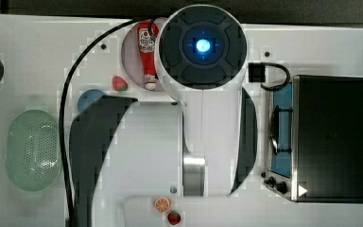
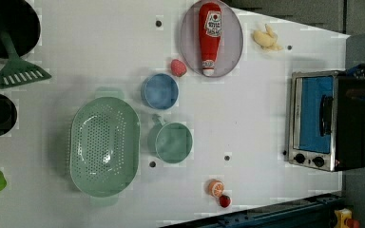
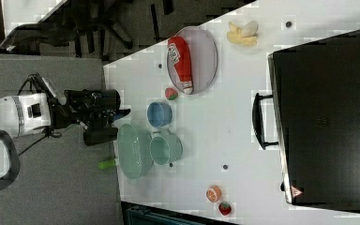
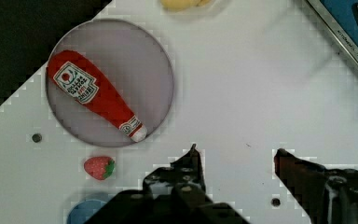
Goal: Flap open oven.
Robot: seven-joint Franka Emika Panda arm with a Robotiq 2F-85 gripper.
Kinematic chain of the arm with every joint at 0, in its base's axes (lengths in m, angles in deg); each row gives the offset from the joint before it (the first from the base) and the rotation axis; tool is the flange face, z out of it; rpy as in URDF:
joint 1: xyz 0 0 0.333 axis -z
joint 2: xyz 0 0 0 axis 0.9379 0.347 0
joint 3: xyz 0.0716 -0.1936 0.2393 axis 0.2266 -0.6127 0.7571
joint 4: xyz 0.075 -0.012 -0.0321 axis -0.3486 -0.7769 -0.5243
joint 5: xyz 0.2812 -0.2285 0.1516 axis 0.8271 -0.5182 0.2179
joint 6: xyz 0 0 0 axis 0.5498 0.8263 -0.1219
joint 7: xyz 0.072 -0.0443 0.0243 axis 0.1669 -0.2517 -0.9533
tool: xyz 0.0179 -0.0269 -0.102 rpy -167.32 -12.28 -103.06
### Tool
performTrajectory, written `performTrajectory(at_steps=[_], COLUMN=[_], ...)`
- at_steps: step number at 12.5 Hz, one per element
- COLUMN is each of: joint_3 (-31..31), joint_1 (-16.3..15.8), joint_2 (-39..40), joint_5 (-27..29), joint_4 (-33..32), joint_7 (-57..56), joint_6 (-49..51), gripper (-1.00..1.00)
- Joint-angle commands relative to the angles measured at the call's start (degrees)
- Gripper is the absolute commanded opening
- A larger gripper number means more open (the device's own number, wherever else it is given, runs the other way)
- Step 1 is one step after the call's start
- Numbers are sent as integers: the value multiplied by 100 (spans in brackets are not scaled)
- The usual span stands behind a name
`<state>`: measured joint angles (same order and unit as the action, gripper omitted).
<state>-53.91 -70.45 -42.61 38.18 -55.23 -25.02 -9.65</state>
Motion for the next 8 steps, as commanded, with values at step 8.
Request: performTrajectory(at_steps=[8], joint_3=[-155], joint_1=[258], joint_2=[-2302], joint_5=[108], joint_4=[-1501], joint_7=[556], joint_6=[953], gripper=[38])
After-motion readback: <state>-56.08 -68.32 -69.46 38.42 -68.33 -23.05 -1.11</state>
